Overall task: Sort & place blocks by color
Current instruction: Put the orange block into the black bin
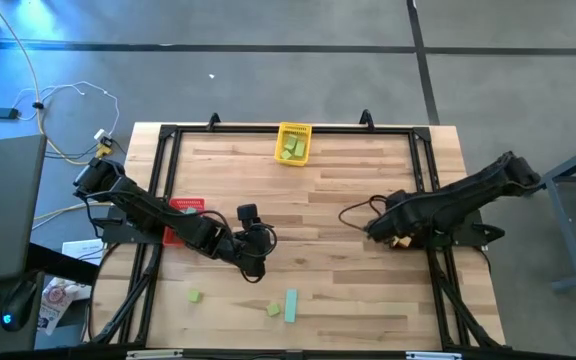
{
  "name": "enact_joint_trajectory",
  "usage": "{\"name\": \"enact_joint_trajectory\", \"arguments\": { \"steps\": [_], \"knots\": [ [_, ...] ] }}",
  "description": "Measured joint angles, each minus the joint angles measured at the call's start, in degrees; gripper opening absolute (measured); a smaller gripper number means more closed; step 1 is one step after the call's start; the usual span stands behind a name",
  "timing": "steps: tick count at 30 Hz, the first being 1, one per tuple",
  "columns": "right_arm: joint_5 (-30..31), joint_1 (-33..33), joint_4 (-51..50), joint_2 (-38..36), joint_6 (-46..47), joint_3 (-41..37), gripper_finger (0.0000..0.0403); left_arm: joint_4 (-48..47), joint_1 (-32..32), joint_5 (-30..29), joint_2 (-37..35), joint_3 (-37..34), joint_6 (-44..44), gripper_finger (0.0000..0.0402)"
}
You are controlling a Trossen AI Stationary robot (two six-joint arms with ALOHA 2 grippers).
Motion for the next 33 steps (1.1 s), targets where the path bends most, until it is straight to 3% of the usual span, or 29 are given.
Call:
{"name": "enact_joint_trajectory", "arguments": {
  "steps": [8, 16, 27, 33],
  "knots": [
    [-5.3, -6.3, 4.8, -0.2, -8.4, 0.0, 0.0103, -0.2, 0.0, 0.3, 0.0, 0.0, -2.8, 0.0216],
    [-9.1, -11.0, 5.6, 1.9, -13.4, 0.0, 0.0103, -0.4, -0.1, 8.5, 0.0, 0.0, -2.8, 0.0216],
    [-14.3, -14.8, 6.7, 3.4, -18.2, -5.1, 0.0103, -6.1, -1.4, 11.8, 0.0, 0.0, -2.8, 0.0216],
    [-12.4, -14.9, 7.3, 3.4, -18.9, -5.8, 0.0167, -9.8, -4.2, 13.2, 0.0, 0.0, -2.9, 0.0216]
  ]
}}
